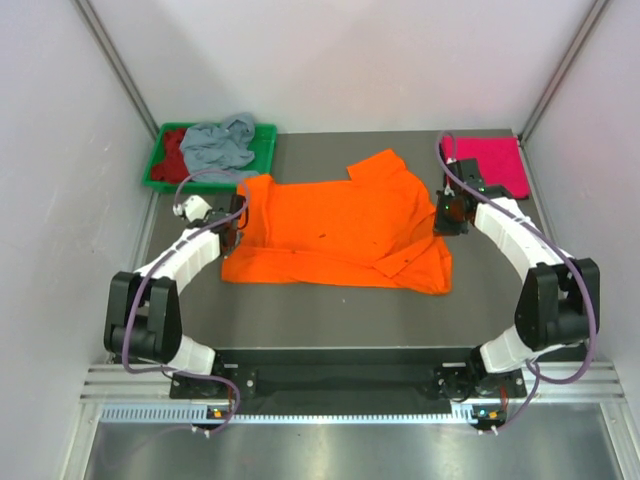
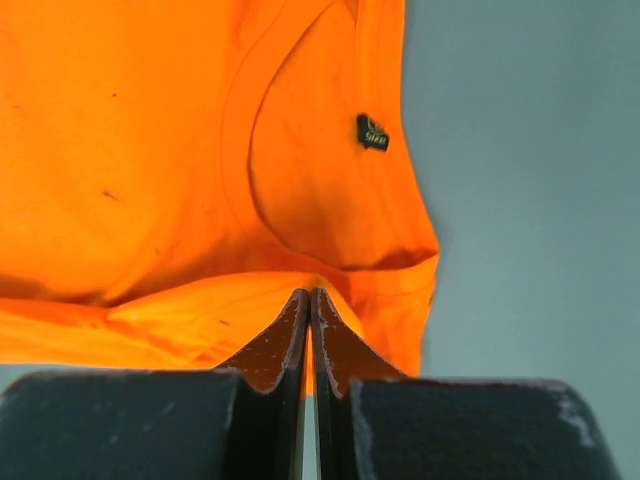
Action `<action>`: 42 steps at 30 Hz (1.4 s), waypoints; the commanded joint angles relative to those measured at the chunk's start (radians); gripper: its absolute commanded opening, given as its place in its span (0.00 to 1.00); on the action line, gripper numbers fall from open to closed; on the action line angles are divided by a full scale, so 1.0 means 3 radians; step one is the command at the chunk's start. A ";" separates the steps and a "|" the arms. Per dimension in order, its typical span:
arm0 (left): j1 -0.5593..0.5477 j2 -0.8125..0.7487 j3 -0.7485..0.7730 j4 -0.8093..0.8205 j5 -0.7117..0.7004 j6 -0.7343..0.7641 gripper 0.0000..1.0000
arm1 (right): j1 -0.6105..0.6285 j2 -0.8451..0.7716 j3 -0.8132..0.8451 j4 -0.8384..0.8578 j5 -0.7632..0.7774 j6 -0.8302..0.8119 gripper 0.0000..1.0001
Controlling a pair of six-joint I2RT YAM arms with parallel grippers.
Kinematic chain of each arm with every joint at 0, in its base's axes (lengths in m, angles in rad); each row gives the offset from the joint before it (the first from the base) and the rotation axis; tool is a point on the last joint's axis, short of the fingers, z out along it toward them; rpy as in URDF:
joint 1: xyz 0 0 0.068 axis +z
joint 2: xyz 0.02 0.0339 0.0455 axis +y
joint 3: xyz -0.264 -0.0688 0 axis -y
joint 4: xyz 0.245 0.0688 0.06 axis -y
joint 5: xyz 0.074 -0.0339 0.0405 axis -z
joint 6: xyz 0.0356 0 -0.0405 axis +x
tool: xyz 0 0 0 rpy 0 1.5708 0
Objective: Fold and stack the t-shirts
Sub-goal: Fold the tshirt
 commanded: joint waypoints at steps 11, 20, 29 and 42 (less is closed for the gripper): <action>0.0006 0.0305 0.0257 0.0291 -0.0180 -0.0004 0.00 | 0.0001 0.0176 0.0424 0.0250 -0.0026 -0.0338 0.00; 0.0006 0.0412 0.0308 0.0414 -0.0154 0.0078 0.00 | 0.0211 0.0545 0.0812 -0.0036 0.0225 -0.0588 0.00; 0.0006 0.0591 0.0359 0.0435 -0.0170 0.0062 0.00 | 0.0313 0.0698 0.0951 -0.0031 0.0603 -0.0650 0.00; 0.0006 0.0612 0.0507 0.0303 -0.0108 0.0108 0.13 | 0.0318 0.0714 0.0915 -0.0036 0.0399 -0.0599 0.00</action>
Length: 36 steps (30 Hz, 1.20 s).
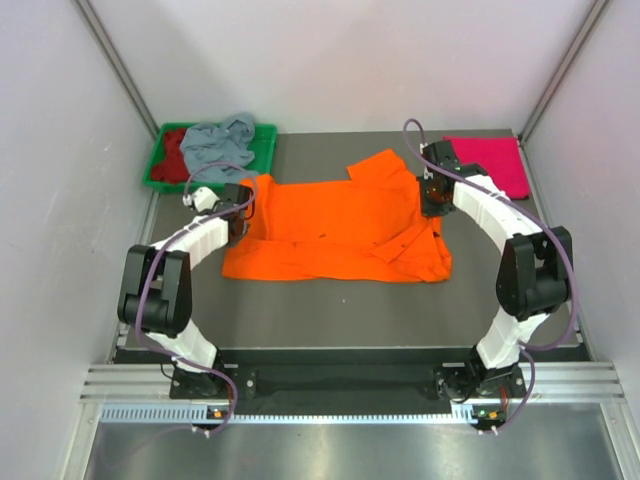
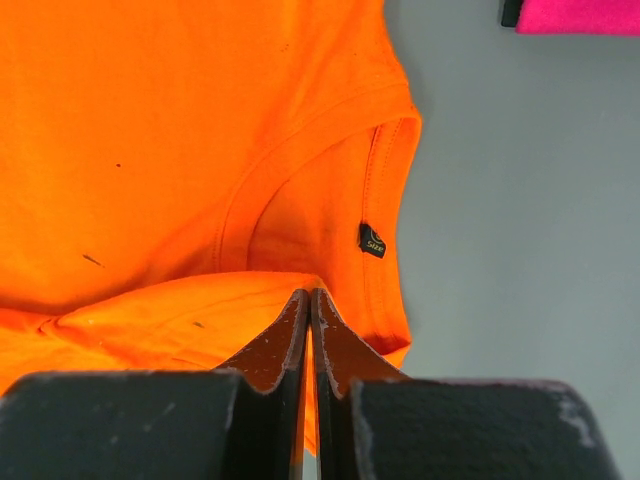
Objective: Fold and stack the t-shirts
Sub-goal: Fold the tshirt
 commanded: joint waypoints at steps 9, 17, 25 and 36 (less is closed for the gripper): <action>-0.0005 -0.0427 0.0214 -0.0087 -0.0226 0.0498 0.57 | 0.0021 0.0046 0.0197 0.0131 -0.0266 0.0181 0.01; -0.0015 -0.0923 -0.0333 0.0164 0.0895 0.0945 0.52 | 0.0072 0.0476 0.0509 0.0223 -0.0314 0.0095 0.00; -0.0015 -0.1052 -0.0753 0.0068 0.0778 0.0710 0.52 | 0.0082 0.0604 0.0560 0.0341 -0.0257 -0.0104 0.00; -0.0010 -0.1277 -0.0824 -0.0132 0.0732 0.0689 0.54 | 0.0087 0.0594 0.0585 0.0494 -0.0493 -0.0131 0.04</action>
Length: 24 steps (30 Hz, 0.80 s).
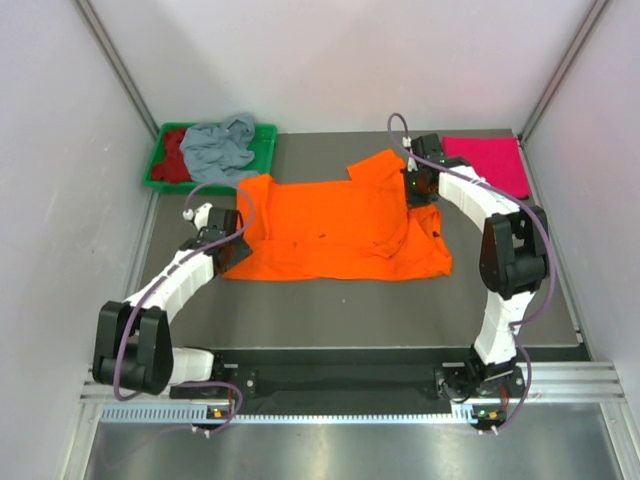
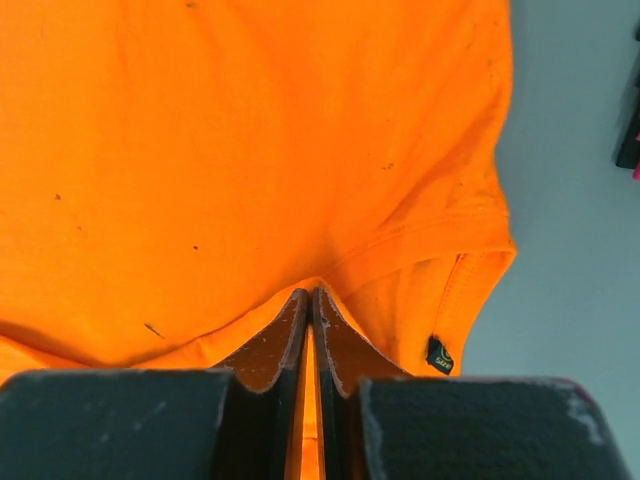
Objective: Fold and stack the t-shirts
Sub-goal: Fold the tshirt
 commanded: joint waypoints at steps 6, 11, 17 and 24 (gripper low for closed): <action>0.0000 -0.0441 -0.0262 -0.0208 -0.0261 -0.0135 0.55 | 0.0085 -0.0141 0.0320 -0.0277 0.0076 0.0371 0.32; 0.0010 -0.0574 -0.0441 -0.0096 -0.0257 -0.0278 0.59 | 0.0075 -0.0677 -0.0021 -0.0723 0.0393 0.1200 0.41; 0.0025 -0.0569 -0.0625 0.0088 -0.0026 -0.0365 0.59 | -0.0155 -0.1511 -0.1284 -0.0483 0.0333 0.1737 0.42; 0.0107 -0.0574 -0.0763 0.0237 -0.0026 -0.0534 0.59 | -0.0477 -0.2146 -0.2250 -0.0150 0.0138 0.1963 0.38</action>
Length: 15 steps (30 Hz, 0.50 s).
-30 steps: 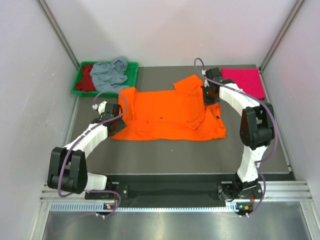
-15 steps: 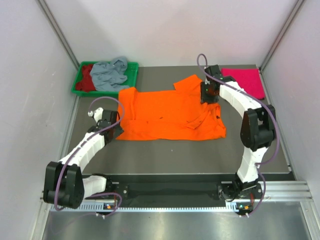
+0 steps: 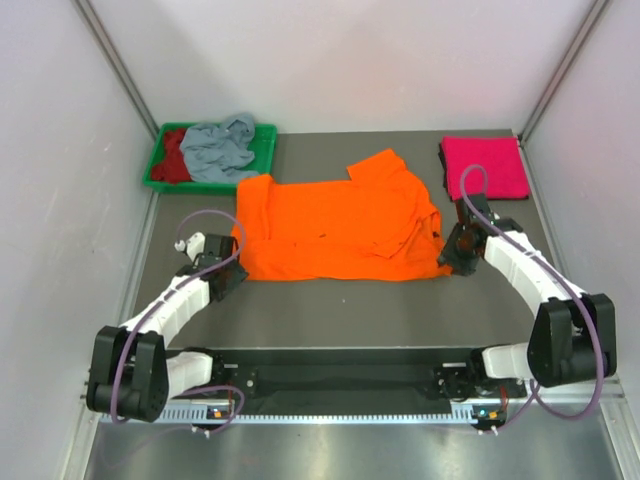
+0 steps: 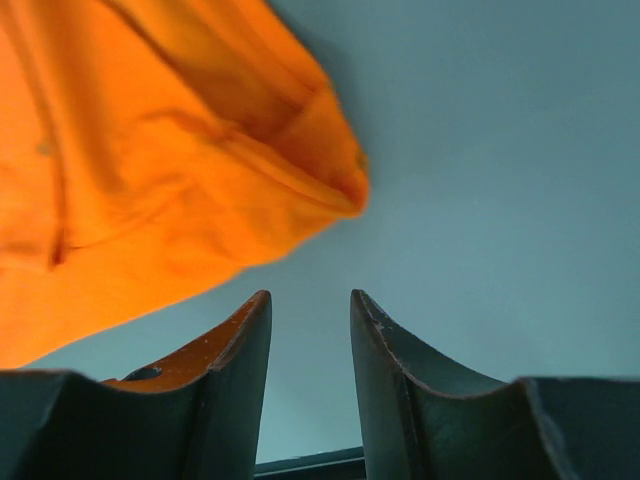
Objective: Fold and stack the t-shirts
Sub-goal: Fold the tshirt
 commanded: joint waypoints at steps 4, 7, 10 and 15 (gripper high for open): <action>0.0106 -0.0043 -0.0017 0.0280 -0.0006 -0.0183 0.58 | -0.0216 -0.0212 -0.0362 0.0358 -0.0092 0.0134 0.36; 0.0117 -0.0007 -0.0022 0.0301 -0.0031 -0.0219 0.57 | -0.0298 -0.0238 -0.0490 0.0490 -0.0164 0.0113 0.36; 0.0117 0.0029 -0.0052 0.0362 -0.0087 -0.0245 0.56 | -0.0329 -0.0248 -0.0557 0.0588 -0.0174 0.0113 0.36; 0.0117 0.0141 -0.0042 0.0387 -0.0108 -0.0260 0.53 | -0.0339 -0.0192 -0.0639 0.0757 -0.0184 0.0134 0.36</action>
